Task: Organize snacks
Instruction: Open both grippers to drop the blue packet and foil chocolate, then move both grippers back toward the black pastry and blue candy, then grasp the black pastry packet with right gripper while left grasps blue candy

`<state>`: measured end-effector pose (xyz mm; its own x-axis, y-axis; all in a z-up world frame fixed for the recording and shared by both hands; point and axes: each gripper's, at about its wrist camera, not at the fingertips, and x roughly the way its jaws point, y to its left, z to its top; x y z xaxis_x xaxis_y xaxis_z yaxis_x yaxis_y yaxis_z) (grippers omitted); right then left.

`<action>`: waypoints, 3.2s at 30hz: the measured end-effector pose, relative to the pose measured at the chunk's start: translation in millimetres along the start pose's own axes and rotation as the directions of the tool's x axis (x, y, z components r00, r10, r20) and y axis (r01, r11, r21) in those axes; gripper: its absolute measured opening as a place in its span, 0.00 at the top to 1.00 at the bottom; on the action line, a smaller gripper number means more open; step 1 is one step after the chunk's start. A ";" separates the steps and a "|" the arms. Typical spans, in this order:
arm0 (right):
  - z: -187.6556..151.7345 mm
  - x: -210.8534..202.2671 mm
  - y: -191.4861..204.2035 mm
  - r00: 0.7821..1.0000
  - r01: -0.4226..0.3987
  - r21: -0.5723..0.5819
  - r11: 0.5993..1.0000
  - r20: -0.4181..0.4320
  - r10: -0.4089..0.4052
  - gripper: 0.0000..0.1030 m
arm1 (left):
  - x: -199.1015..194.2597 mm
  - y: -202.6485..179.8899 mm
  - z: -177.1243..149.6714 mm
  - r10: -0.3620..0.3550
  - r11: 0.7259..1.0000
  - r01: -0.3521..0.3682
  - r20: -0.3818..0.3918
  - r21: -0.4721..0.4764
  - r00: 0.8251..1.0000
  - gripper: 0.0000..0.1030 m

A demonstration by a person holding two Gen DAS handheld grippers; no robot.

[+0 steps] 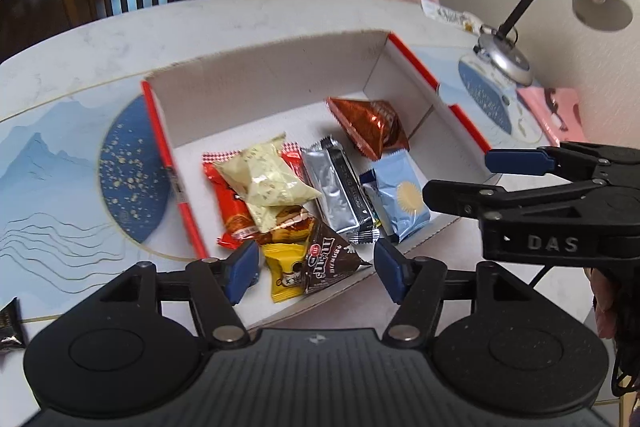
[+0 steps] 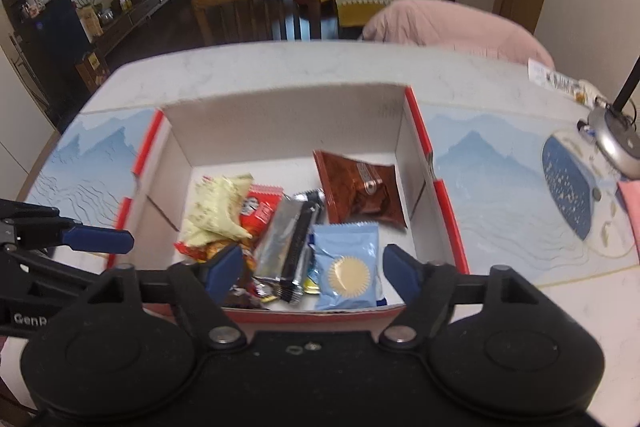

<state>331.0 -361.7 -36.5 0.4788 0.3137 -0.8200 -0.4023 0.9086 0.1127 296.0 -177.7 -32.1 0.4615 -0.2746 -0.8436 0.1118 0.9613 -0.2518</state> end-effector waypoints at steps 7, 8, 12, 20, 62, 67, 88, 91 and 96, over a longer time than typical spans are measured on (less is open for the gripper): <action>3.2 -26.4 28.0 0.999 -0.029 -0.002 1.000 0.045 0.029 0.21 | -36.4 23.0 -11.3 -0.007 1.000 0.007 0.056 -0.013 0.998 0.37; 2.9 -29.3 33.1 0.998 -0.032 -0.005 0.999 0.050 0.032 0.19 | -41.6 26.3 -13.8 -0.010 1.000 0.011 0.063 -0.012 0.998 0.37; 0.2 -38.3 54.0 0.996 -0.046 -0.005 0.999 0.072 0.047 0.14 | -63.0 39.2 -25.9 -0.004 1.000 0.004 0.097 -0.005 0.995 0.35; -8.3 -46.4 103.1 0.993 -0.079 -0.036 0.996 0.087 0.082 0.11 | -99.2 80.3 -53.1 0.012 1.000 -0.009 0.138 -0.022 0.990 0.28; -10.5 63.6 296.9 0.920 -0.386 -0.578 0.719 -0.186 0.344 0.05 | -96.4 218.2 -186.7 0.252 0.944 -0.224 0.089 -0.242 0.964 0.10; -5.3 92.3 332.4 0.903 -0.426 -0.663 0.616 -0.263 0.341 0.08 | -83.5 225.2 -193.5 0.230 0.945 -0.204 0.076 -0.256 0.970 0.10; -9.5 168.9 407.3 0.838 -0.541 -0.774 0.329 -0.463 0.288 0.52 | -66.2 237.3 -202.6 0.254 0.932 -0.227 0.065 -0.282 0.965 0.32; -6.5 171.1 398.8 0.836 -0.547 -0.738 0.395 -0.450 0.315 0.61 | -62.0 236.4 -203.4 0.245 0.938 -0.223 0.050 -0.266 0.968 0.40; -8.7 171.0 388.3 0.857 -0.514 -0.693 0.506 -0.396 0.329 0.67 | -52.9 235.0 -203.2 0.231 0.950 -0.222 0.020 -0.220 0.973 0.54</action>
<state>249.9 42.4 -137.9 -0.0306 0.4587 -0.8881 -0.9902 0.1070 0.0893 119.0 58.3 -143.0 0.4925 -0.0442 -0.8692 -0.1897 0.9692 -0.1567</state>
